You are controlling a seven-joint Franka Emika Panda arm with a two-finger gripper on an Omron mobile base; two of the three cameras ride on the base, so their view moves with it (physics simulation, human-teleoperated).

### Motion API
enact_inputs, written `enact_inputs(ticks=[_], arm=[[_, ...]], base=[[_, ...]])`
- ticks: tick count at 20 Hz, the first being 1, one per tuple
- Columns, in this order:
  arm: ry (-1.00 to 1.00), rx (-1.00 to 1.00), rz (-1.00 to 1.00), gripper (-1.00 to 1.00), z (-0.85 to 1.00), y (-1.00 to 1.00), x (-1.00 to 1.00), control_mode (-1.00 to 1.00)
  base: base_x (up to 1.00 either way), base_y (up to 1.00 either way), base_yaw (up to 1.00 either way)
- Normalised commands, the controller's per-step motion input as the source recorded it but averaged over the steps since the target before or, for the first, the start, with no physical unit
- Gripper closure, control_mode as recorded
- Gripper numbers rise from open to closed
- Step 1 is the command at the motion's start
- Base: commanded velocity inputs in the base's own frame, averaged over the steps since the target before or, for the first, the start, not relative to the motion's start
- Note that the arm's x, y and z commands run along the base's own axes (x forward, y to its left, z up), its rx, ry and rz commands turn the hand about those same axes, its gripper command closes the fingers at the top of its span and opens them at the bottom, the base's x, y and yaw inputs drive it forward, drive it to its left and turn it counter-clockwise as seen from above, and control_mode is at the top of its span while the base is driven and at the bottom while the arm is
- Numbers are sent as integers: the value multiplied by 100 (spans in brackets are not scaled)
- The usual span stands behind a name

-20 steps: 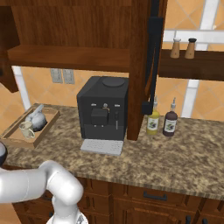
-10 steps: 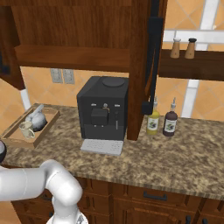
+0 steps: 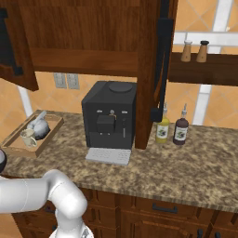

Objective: Pick the kettle from the counter and place it on the tray. Then pick the mug from the cabinet and place it on the tray. Then close the cabinet doors.

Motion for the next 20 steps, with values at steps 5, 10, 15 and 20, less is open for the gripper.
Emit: enact_inputs(ticks=[5, 10, 15, 20], arm=[[0, 1, 4, -100, 5, -82, 15, -100], [-9, 1, 1, -100, 33, -98, 10, -100], [-13, 7, 7, -100, 21, -100, 40, -100], [-6, 8, 7, -100, 27, -100, 58, -100]], base=[[0, 0, 0], [0, 0, 0], [0, 0, 0], [0, 0, 0]])
